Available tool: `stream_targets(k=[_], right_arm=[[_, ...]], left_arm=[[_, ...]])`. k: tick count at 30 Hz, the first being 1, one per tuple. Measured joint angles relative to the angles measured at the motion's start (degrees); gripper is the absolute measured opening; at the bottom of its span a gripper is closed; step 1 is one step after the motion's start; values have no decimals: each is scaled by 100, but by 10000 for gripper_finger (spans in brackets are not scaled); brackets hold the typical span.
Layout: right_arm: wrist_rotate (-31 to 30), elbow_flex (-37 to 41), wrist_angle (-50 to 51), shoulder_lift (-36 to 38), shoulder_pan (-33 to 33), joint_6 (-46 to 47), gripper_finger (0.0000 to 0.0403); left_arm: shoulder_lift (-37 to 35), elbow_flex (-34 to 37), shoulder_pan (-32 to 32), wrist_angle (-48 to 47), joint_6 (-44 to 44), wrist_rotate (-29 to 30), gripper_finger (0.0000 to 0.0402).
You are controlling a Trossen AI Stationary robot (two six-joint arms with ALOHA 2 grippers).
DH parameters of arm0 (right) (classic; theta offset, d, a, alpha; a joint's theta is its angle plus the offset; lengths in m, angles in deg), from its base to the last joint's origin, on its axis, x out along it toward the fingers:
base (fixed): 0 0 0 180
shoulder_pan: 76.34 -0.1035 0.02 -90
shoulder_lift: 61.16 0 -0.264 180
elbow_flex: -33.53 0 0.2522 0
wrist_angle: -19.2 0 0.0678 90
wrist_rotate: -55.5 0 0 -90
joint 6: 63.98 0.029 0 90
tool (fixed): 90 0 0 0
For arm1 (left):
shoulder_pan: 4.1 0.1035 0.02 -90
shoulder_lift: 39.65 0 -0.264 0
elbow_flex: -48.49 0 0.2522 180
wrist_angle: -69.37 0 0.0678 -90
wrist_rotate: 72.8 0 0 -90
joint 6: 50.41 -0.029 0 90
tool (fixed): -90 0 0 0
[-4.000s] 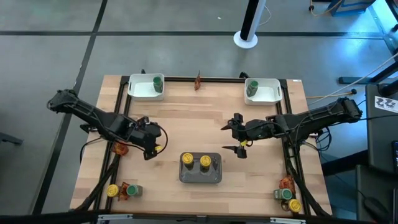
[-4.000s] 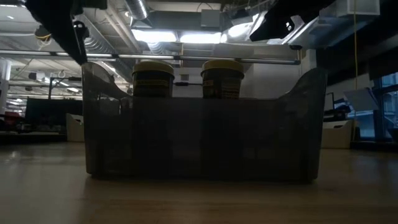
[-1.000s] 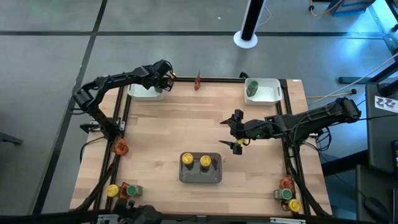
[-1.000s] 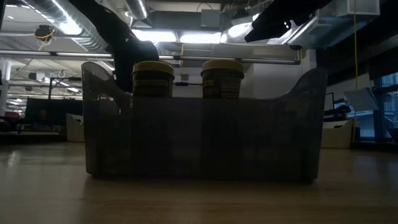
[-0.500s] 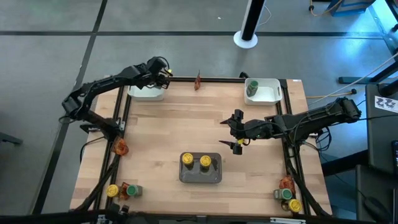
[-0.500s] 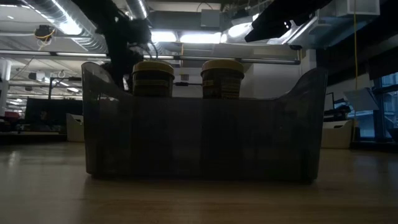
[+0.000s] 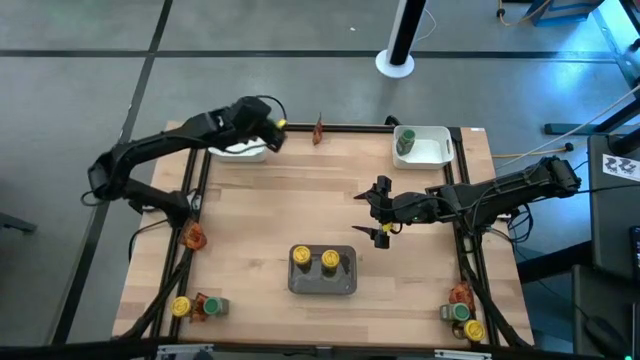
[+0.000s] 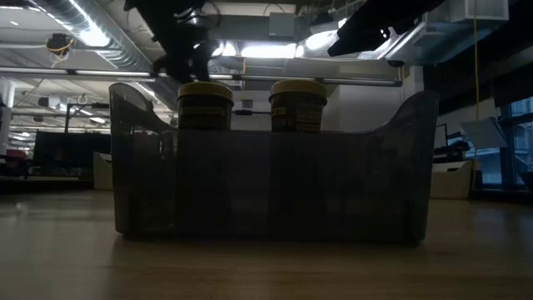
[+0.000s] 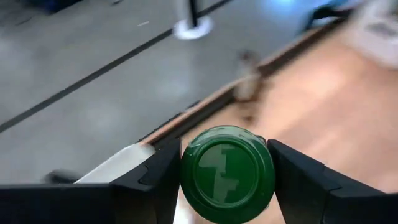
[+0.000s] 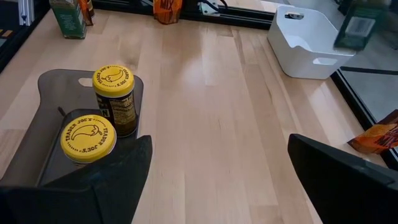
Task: Sort spices by type
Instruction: Remove the green seasoning bottle from the left white bin
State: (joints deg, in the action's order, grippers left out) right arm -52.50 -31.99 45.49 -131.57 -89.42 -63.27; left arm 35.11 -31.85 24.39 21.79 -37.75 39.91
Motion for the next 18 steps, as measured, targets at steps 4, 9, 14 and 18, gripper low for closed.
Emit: stream_targets(k=[4, 9, 14, 18], right_arm=[[0, 2, -4, 0, 0, 0, 374], [0, 2, -9, 0, 0, 0, 374], [0, 2, -15, 0, -2, 0, 374], [0, 2, -22, 0, 0, 0, 374]], left_arm=[[193, -3, -508, 450, -234, -600, 198], [669, -7, -1027, 804, -530, -900, 195], [1286, -7, -1419, 1167, -738, -1114, 197], [1629, -7, -1619, 1204, -882, -1508, 196]])
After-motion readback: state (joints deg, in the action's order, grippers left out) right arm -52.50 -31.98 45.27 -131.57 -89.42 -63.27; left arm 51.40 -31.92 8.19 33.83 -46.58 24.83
